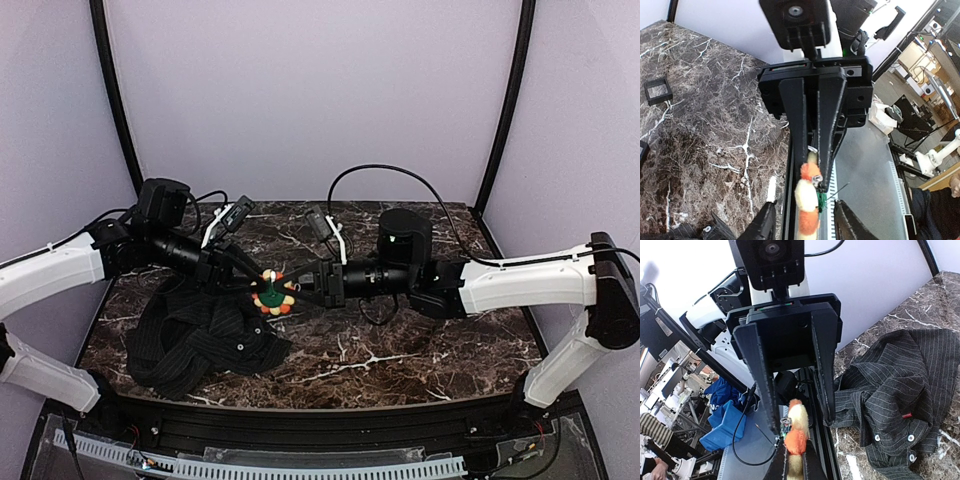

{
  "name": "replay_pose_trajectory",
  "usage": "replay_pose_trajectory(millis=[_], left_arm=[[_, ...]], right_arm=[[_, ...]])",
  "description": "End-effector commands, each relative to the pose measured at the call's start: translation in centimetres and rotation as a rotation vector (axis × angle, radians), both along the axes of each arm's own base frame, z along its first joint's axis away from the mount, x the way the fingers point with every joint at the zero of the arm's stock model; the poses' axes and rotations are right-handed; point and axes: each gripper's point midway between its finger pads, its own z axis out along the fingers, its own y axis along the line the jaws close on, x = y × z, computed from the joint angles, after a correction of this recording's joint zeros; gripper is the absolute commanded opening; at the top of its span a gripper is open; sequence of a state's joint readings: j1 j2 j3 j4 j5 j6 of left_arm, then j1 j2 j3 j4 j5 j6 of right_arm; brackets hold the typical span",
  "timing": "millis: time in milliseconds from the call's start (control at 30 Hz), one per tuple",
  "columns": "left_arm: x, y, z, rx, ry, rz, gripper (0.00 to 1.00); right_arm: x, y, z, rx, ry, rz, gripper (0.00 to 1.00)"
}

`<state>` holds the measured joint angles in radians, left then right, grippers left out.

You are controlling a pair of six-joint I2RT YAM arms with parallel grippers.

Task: Remove the brooch from the garment
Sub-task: Pass from the right arm to the left

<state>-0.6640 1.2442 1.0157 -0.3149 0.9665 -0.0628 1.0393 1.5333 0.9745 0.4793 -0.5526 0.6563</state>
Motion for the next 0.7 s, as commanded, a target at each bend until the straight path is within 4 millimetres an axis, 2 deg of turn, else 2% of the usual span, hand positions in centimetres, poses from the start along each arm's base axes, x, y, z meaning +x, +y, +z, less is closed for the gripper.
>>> replay_pose_trajectory(millis=[0, 667], left_arm=[[0.14, -0.1, 1.24, -0.031, -0.015, -0.001, 0.34], [-0.05, -0.46, 1.06, -0.048, 0.025, -0.027, 0.33]], right_arm=[[-0.76, -0.23, 1.77, 0.06, -0.027, 0.038, 0.0], [-1.37, 0.53, 1.23, 0.048, -0.02, 0.086, 0.0]])
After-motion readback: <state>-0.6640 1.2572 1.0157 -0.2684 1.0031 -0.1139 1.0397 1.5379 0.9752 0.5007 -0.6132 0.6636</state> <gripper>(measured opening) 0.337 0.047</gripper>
